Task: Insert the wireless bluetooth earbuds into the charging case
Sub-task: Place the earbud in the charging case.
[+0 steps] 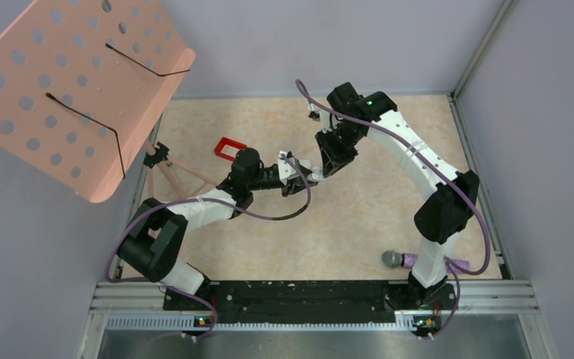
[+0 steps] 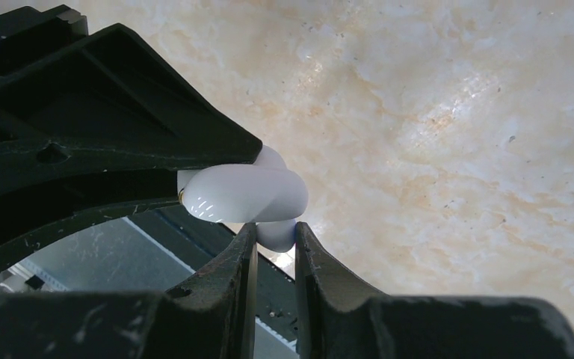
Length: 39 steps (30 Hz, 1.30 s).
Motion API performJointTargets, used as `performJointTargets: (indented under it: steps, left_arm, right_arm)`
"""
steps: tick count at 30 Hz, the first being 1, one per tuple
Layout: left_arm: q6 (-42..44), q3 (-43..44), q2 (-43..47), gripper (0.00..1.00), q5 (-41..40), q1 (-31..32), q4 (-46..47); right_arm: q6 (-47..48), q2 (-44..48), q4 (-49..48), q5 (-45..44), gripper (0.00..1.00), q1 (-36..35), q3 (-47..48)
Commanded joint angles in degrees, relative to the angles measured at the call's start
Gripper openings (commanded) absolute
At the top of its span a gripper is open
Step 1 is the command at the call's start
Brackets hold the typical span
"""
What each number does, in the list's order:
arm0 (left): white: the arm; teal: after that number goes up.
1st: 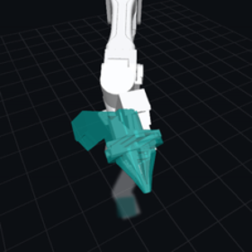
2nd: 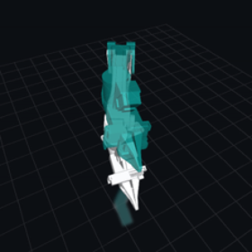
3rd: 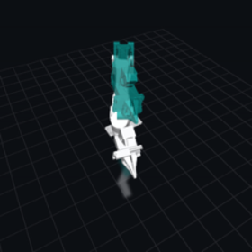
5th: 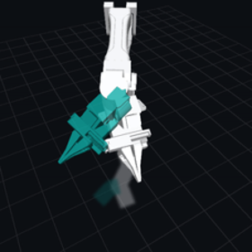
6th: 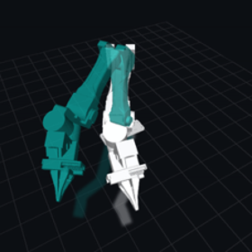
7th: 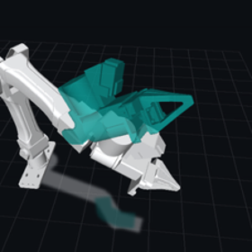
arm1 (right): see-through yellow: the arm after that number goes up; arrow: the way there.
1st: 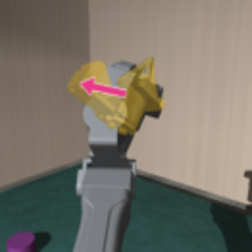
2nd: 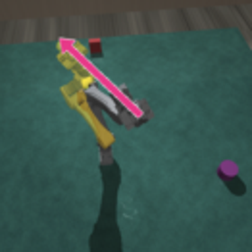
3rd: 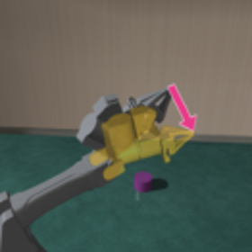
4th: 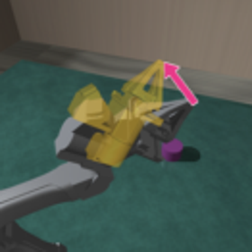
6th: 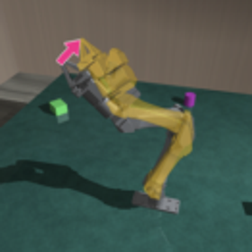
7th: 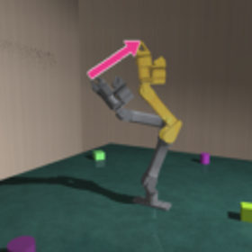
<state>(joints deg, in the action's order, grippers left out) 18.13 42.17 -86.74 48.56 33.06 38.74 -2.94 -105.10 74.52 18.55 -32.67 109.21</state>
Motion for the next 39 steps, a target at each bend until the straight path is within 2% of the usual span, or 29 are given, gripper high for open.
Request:
performJointTargets:
  steps: [1, 25, 39]
  left_arm:
    - [-3.03, 0.47, 0.86, 0.00, 1.45, 0.78, 9.39]
    - [-7.94, -1.61, 0.60, 0.00, -0.28, 0.70, 16.35]
    - [-5.74, -3.10, 0.52, 0.00, -0.72, 0.76, 21.07]
  right_arm:
    - [0.83, -0.54, -3.07, -3.91, 0.00, -1.20, 2.30]
    - [1.03, 0.20, -2.84, -7.63, 0.00, -0.76, 3.74]
    - [1.82, -0.35, -3.29, 1.36, 0.00, 2.24, 3.67]
